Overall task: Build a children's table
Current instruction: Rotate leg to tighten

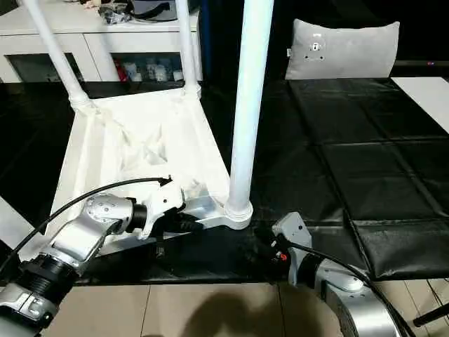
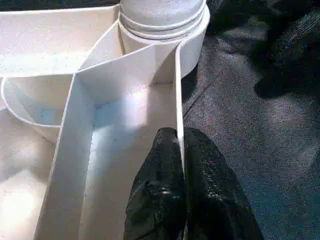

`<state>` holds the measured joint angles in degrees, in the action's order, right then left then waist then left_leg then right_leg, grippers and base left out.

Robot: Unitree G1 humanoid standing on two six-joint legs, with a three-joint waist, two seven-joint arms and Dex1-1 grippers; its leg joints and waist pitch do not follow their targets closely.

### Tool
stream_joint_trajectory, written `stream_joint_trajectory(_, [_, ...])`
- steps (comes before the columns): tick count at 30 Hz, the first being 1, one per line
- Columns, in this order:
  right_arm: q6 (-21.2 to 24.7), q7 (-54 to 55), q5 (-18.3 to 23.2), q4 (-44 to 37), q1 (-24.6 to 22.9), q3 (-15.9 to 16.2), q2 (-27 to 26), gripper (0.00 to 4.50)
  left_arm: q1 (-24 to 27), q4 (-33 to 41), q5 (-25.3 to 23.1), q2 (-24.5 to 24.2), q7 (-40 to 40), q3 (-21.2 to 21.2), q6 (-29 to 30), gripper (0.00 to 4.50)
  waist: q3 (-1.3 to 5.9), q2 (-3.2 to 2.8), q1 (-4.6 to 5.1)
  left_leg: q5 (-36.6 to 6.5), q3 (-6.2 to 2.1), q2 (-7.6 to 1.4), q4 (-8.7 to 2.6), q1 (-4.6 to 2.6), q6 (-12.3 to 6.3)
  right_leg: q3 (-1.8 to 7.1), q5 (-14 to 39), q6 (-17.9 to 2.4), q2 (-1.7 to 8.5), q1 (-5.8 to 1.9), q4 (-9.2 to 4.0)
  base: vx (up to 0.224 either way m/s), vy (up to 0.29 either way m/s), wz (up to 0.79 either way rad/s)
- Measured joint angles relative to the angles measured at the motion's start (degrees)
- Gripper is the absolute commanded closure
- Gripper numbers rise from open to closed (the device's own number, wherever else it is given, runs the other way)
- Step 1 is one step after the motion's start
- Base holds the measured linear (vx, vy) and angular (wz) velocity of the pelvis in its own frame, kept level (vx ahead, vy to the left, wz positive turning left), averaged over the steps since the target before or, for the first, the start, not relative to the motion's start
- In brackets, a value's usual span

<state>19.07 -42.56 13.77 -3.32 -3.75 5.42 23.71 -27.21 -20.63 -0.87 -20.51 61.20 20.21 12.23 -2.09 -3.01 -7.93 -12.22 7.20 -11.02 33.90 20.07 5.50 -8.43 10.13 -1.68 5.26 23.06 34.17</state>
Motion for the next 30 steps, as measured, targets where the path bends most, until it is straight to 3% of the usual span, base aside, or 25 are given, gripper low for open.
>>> stream_joint_trajectory(30, [0.0,0.0,0.0,0.0,0.0,0.0,0.0,0.78,0.0,0.0,0.0,0.0,0.0,0.0,0.0,4.5,0.0,0.0,-0.01,0.0,0.0,0.0,0.02,0.0,0.0,0.0,0.0,0.0,0.0,0.0,0.02,0.0,0.0,0.0])
